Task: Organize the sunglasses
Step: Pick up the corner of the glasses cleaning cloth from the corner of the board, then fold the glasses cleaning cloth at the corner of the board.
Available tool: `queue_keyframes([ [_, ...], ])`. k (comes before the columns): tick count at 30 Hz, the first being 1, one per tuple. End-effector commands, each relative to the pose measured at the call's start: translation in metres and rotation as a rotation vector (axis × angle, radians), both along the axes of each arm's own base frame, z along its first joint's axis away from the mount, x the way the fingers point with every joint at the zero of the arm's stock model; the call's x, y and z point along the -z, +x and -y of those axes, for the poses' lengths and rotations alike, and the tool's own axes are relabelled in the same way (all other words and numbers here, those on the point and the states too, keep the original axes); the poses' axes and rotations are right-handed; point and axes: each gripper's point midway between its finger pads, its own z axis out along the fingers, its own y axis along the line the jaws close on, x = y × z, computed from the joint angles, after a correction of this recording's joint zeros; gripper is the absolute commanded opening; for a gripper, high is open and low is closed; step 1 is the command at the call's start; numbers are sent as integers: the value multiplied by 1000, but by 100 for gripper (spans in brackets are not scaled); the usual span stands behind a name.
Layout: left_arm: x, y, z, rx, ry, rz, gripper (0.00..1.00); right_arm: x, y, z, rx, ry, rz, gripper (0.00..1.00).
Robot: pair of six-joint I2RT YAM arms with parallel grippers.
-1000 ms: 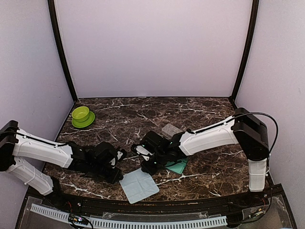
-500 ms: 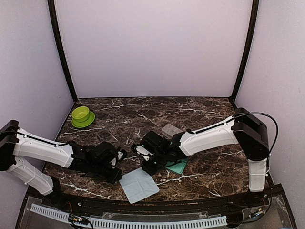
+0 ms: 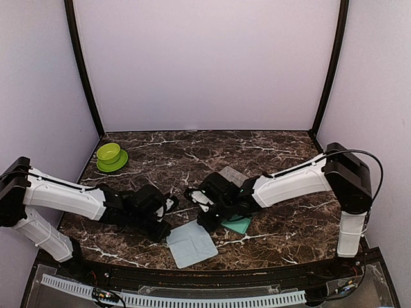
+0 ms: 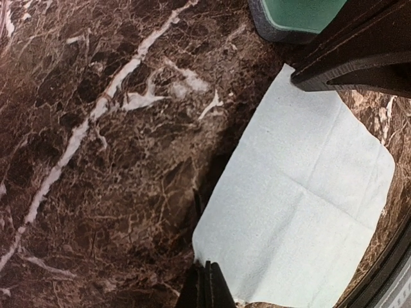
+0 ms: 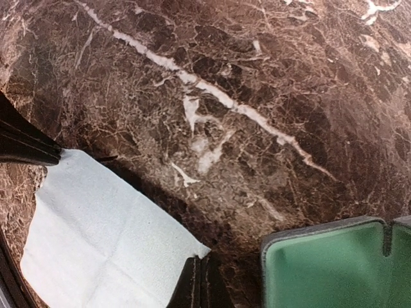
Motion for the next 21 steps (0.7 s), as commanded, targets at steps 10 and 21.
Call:
queue_keyframes([
  [10, -28, 12, 24, 103, -68, 96, 0, -30, 3, 10, -50, 94, 66, 0],
  [21, -35, 3, 32, 145, -130, 143, 0, -32, -2, 21, -114, 81, 120, 0],
])
